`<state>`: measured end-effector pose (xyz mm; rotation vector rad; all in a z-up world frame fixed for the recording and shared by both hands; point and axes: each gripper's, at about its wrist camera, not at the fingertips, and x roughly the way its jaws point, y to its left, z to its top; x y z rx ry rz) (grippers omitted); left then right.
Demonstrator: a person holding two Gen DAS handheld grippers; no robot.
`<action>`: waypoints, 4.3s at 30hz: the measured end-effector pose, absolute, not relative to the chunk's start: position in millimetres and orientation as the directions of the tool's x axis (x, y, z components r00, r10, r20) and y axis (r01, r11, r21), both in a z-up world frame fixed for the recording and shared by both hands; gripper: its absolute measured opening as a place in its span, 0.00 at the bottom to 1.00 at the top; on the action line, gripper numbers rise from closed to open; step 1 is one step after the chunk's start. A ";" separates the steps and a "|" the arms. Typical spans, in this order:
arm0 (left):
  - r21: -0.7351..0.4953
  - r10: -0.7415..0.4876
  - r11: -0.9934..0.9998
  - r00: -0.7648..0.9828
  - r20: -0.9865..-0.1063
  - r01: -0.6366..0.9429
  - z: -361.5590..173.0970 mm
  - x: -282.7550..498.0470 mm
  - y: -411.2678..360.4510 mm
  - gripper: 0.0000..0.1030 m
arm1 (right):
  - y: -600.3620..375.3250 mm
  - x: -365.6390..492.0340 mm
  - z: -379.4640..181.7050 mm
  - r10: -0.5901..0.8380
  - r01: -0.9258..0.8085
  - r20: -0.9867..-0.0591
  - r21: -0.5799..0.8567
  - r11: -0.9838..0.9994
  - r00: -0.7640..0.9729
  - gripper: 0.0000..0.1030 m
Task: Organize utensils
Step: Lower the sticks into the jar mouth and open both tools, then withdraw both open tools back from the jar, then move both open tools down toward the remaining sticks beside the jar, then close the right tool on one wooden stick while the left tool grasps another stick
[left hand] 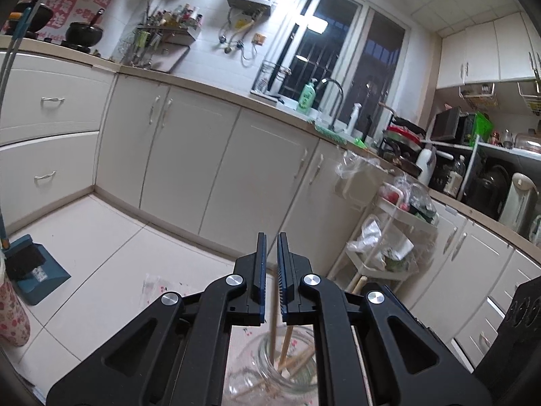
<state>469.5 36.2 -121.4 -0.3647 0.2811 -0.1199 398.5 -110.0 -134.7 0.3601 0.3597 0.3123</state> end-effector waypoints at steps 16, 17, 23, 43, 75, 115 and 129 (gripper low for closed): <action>-0.234 -0.072 0.972 0.937 -0.341 -0.011 -83.2 363.0 15.3 0.72 | -177.2 280.1 -110.2 0.258 -0.079 -0.443 0.383 0.920 0.859 0.73; -0.214 -0.050 0.976 0.935 -0.351 -0.028 -79.6 351.2 11.8 0.79 | -181.0 273.7 -107.9 0.251 -0.070 -0.447 0.383 0.921 0.858 0.75; -0.153 -0.007 0.986 0.907 -0.421 -0.064 -68.3 304.1 -3.9 0.86 | -199.7 234.7 -88.1 0.220 -0.035 -0.465 0.374 0.927 0.858 0.82; -0.116 0.004 0.991 0.902 -0.432 -0.060 -29.0 248.9 -10.7 0.89 | -201.8 188.2 -67.0 0.213 -0.033 -0.478 0.358 0.933 0.852 0.86; -0.109 0.004 0.987 0.683 -0.730 -0.122 -163.4 305.2 11.5 0.90 | -148.6 304.0 -231.3 0.039 -0.068 -0.862 0.006 0.998 0.505 0.76; 0.052 0.067 0.998 0.521 -0.851 -0.044 -255.0 424.3 -36.4 0.72 | -182.4 319.8 -231.4 0.187 -0.074 -0.845 0.173 0.982 0.501 0.73; 0.021 0.026 1.000 0.519 -0.854 -0.015 -253.8 424.5 -22.7 0.70 | -158.2 343.8 -237.5 0.297 -0.142 -0.843 0.261 0.955 0.448 0.45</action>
